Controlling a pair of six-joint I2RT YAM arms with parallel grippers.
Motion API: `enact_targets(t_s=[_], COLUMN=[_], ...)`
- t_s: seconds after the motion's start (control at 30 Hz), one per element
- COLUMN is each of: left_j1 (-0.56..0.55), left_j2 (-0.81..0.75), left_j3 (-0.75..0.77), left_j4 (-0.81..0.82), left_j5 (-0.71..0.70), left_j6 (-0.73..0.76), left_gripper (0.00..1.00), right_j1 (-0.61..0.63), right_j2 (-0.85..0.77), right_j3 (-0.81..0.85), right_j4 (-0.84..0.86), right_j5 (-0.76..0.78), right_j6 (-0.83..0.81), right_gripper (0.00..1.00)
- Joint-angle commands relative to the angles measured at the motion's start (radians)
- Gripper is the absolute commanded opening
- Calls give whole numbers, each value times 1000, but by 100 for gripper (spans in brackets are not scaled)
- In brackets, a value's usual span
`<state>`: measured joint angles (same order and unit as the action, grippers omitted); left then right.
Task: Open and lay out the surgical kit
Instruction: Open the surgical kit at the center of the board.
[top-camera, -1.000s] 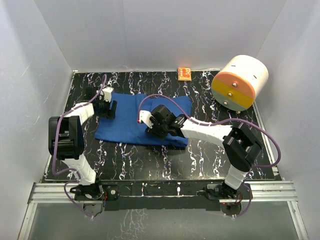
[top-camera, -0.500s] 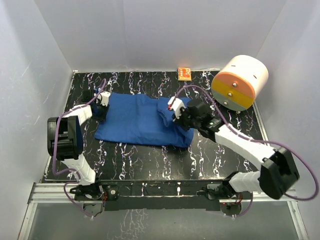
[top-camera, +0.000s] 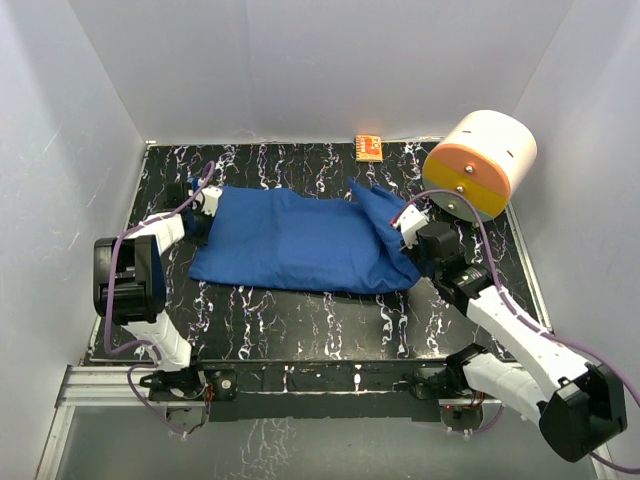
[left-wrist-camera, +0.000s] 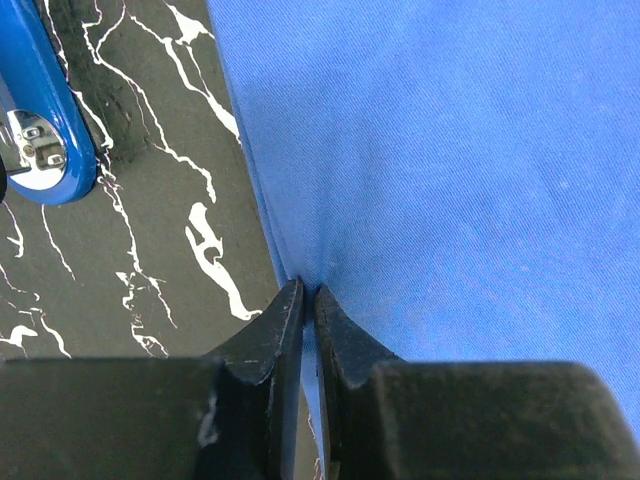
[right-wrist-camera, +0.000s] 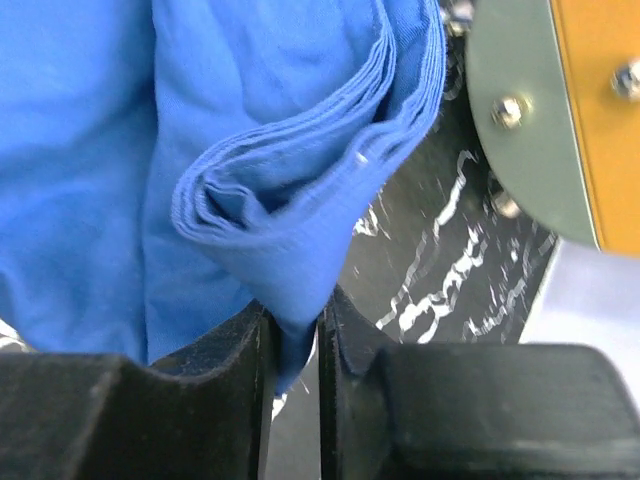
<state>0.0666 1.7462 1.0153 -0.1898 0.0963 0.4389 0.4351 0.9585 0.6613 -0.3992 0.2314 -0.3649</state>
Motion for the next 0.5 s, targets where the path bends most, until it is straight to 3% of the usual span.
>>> enact_targets(t_s=[0.0,0.2,0.3,0.47], left_j1=[5,5,5,4], left_j2=[-37,-95,-120,-156], left_j3=[-35,-3,22,42], left_j4=[-114,-139,-167,-189], left_j5=[-70,-15,34,140], left_j6=[24,60,83,101], left_gripper=[7,13,15,22], right_j1=[-20,-52,-67,-90], right_j2=[-91,-169,-169,-155], right_j3=[-24,-53,-45,21], right_j4=[-50,-98,-118,-164], right_j5=[207,265,247,180], right_j6=[-29,-58,-51,-34], right_gripper=[22,40,45,64])
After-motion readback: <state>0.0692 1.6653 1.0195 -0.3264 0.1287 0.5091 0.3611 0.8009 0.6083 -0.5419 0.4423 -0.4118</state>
